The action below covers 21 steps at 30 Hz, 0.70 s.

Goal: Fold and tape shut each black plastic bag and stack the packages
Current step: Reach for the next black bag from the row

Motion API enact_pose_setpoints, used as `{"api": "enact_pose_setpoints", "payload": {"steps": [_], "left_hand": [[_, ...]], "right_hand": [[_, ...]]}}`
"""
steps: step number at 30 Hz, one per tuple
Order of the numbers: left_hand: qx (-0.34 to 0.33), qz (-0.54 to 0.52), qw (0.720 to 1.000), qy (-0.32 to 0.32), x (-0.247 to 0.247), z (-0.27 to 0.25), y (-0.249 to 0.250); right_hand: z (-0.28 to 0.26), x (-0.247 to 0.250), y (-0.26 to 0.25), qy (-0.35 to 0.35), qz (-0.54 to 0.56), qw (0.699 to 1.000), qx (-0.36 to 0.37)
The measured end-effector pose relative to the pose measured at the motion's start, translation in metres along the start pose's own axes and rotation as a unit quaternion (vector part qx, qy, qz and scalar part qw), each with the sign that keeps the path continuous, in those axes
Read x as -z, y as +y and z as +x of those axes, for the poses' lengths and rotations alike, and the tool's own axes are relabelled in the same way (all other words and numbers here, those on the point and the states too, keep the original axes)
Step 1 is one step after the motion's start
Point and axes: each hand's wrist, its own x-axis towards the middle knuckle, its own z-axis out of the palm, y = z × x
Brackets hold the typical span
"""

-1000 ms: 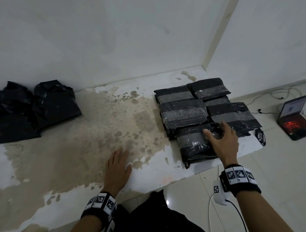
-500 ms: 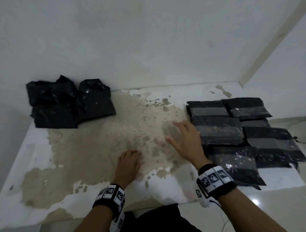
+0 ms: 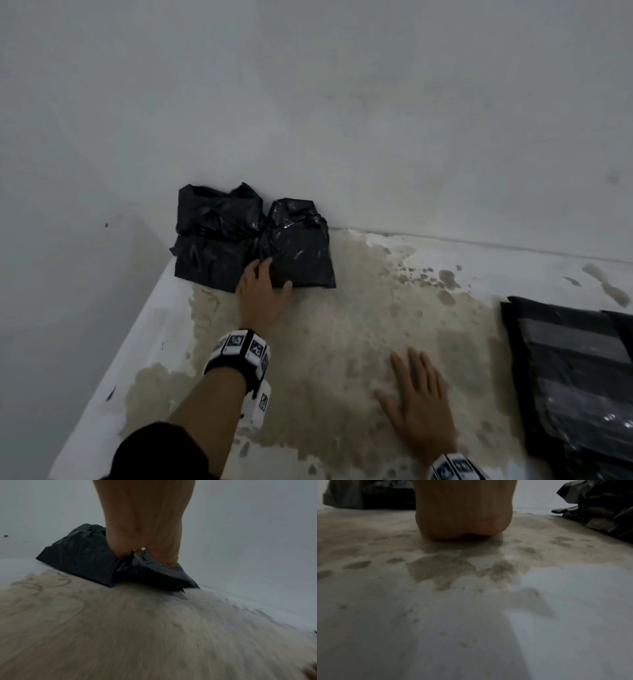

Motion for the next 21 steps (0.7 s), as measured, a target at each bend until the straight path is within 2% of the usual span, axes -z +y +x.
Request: {"api": "enact_pose_setpoints", "payload": {"steps": [3, 7, 11, 14, 17, 21], "left_hand": [[0.112, -0.019, 0.993, -0.031, -0.001, 0.032, 0.003], [0.149, 0.020, 0.988, -0.022, -0.009, 0.055, 0.009], [0.147, -0.010, 0.989, -0.025, -0.018, 0.065, 0.013], [0.111, -0.100, 0.989, -0.014, -0.021, 0.066, 0.016], [0.073, -0.219, 0.973, -0.021, -0.017, 0.062, 0.023], [0.052, -0.310, 0.949, -0.035, -0.001, 0.032, 0.031]], "right_hand": [[0.001, -0.006, 0.001, 0.026, 0.009, 1.000, 0.005], [0.002, -0.013, 0.003, 0.034, 0.015, 0.999, 0.001], [0.004, -0.017, 0.006, 0.043, 0.025, 0.999, 0.013], [0.004, -0.016, 0.008, 0.051, 0.039, 0.998, 0.015], [0.004, -0.016, 0.008, 0.055, 0.039, 0.998, 0.019], [0.003, -0.015, 0.005, 0.050, 0.035, 0.998, 0.015]]}}
